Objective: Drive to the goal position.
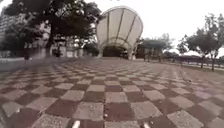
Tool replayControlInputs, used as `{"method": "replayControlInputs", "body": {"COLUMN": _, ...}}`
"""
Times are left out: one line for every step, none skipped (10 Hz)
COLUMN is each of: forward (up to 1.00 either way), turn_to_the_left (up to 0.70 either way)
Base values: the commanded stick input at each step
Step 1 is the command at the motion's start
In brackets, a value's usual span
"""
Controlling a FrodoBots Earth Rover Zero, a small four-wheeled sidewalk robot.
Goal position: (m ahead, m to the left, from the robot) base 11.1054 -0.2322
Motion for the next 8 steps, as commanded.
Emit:
{"method": "replayControlInputs", "body": {"forward": 0.70, "turn_to_the_left": 0.00}}
{"method": "replayControlInputs", "body": {"forward": 0.70, "turn_to_the_left": 0.00}}
{"method": "replayControlInputs", "body": {"forward": 0.70, "turn_to_the_left": 0.00}}
{"method": "replayControlInputs", "body": {"forward": 0.70, "turn_to_the_left": 0.00}}
{"method": "replayControlInputs", "body": {"forward": 0.70, "turn_to_the_left": 0.01}}
{"method": "replayControlInputs", "body": {"forward": 0.70, "turn_to_the_left": 0.04}}
{"method": "replayControlInputs", "body": {"forward": 0.70, "turn_to_the_left": 0.15}}
{"method": "replayControlInputs", "body": {"forward": 0.70, "turn_to_the_left": 0.29}}
